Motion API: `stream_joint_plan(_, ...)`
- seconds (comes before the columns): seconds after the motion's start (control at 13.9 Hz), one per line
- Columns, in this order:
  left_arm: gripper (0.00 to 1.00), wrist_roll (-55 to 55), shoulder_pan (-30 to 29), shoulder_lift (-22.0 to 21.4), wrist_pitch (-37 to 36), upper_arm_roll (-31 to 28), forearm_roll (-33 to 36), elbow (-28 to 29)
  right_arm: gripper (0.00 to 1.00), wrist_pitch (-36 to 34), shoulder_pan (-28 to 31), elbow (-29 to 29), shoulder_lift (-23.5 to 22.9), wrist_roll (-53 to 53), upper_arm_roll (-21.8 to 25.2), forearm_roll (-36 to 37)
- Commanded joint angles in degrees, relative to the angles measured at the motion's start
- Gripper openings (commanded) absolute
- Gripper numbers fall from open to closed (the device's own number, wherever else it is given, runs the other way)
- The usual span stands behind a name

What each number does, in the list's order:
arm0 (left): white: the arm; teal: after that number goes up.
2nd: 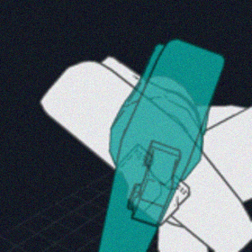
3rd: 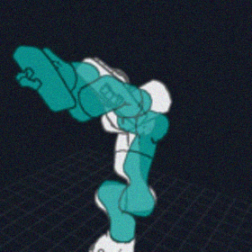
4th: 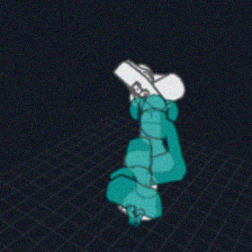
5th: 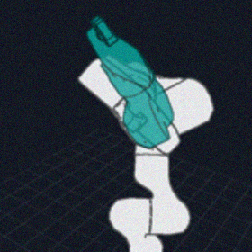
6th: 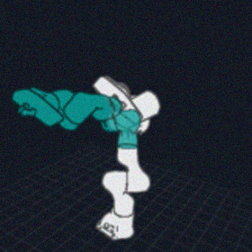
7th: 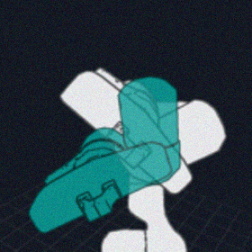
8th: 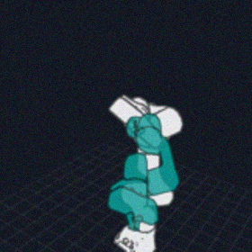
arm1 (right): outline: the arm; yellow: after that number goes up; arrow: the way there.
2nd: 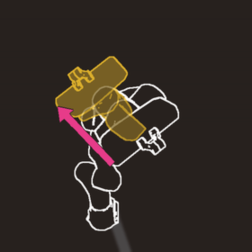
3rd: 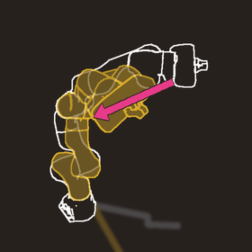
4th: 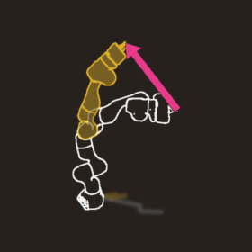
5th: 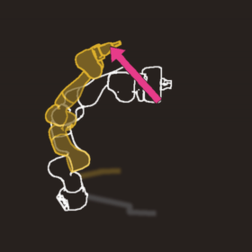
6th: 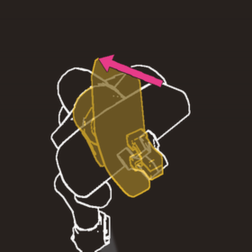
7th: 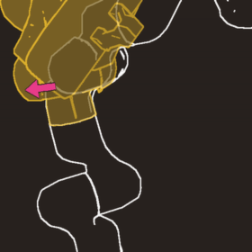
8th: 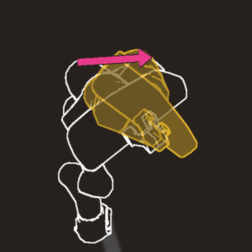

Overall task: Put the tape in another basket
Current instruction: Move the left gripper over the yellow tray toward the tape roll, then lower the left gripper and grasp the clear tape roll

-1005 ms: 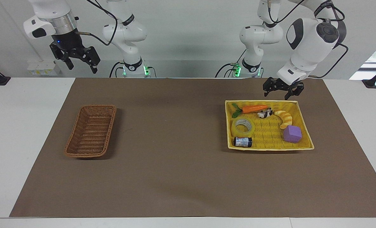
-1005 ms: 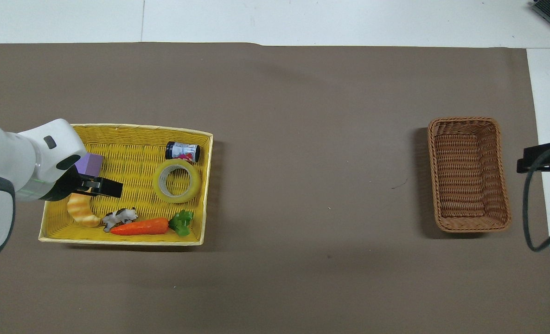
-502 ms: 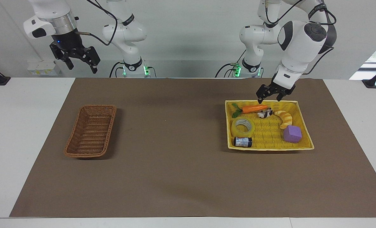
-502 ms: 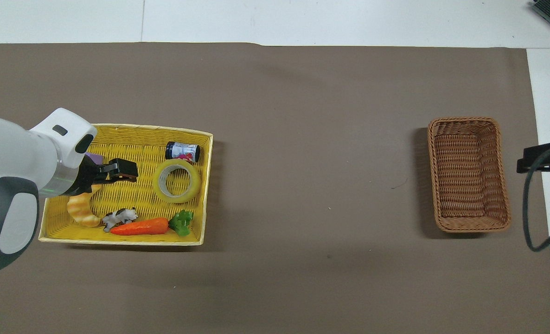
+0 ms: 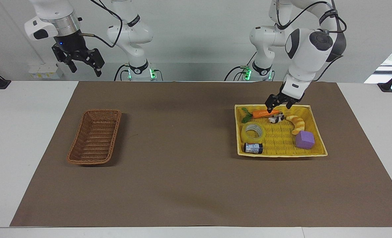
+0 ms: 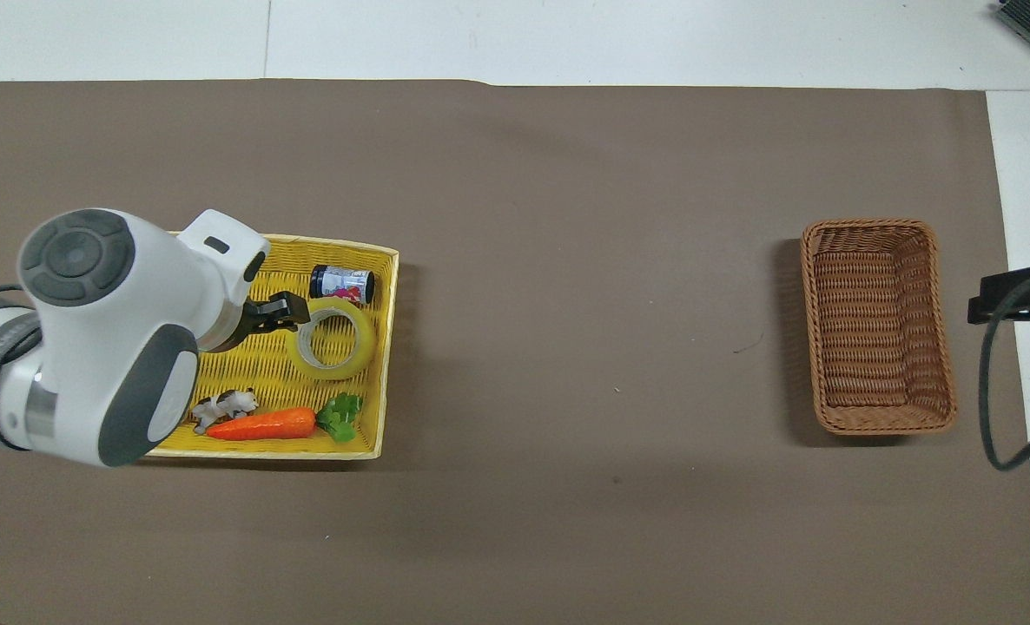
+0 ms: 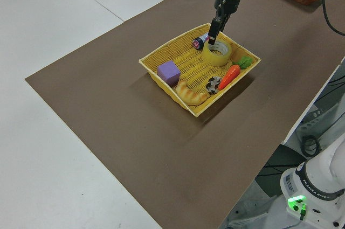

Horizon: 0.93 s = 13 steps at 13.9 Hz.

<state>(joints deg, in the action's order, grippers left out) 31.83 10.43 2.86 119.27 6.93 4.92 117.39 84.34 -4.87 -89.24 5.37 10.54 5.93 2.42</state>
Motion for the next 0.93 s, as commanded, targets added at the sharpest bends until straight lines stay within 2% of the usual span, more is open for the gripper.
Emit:
stream_joint_plan(0.0, 1.0, 2.36, 1.26, 1.79, 6.57, -0.77, 1.58, 4.06, 1.0, -0.23, 0.65, -0.84, 0.96, -1.75, -0.04, -1.63)
stream_joint_plan(0.22, 0.98, 1.48, 1.0, 1.89, 14.83, -0.69, 1.49, 10.39, 1.0, -0.23, 0.65, -0.84, 0.96, -1.75, -0.04, -1.63)
stream_joint_plan(0.36, 0.67, 1.3, 0.64, 2.84, 17.04, -0.69, 1.23, 11.72, 1.0, -0.23, 0.65, -0.84, 0.96, -1.75, -0.04, -1.63)
stream_joint_plan(0.43, 0.38, 1.22, 0.55, 3.29, 17.66, -0.6, 1.14, 12.24, 1.0, -0.23, 0.65, -0.84, 0.96, -1.75, -0.04, -1.63)
stream_joint_plan(0.5, 0.13, 1.13, 0.55, 3.29, 17.75, -0.6, 0.79, 12.42, 1.0, -0.23, 0.65, -0.84, 0.96, -1.75, -0.04, -1.63)
stream_joint_plan(0.57, 0.0, 1.22, 0.82, 3.38, 17.23, -0.68, 0.27, 11.9, 1.0, -0.23, 0.65, -0.84, 0.96, -1.75, -0.04, -1.63)
stream_joint_plan(0.72, 0.0, 1.22, 0.73, 3.29, 16.61, -0.69, 0.0, 11.28, 1.0, -0.23, 0.65, -0.84, 0.96, -1.75, -0.04, -1.63)
stream_joint_plan(0.86, 0.0, 1.04, 0.55, 2.94, 11.89, -0.6, 0.0, 8.23, 1.0, -0.23, 0.65, -0.84, 0.96, -1.75, -0.04, -1.63)
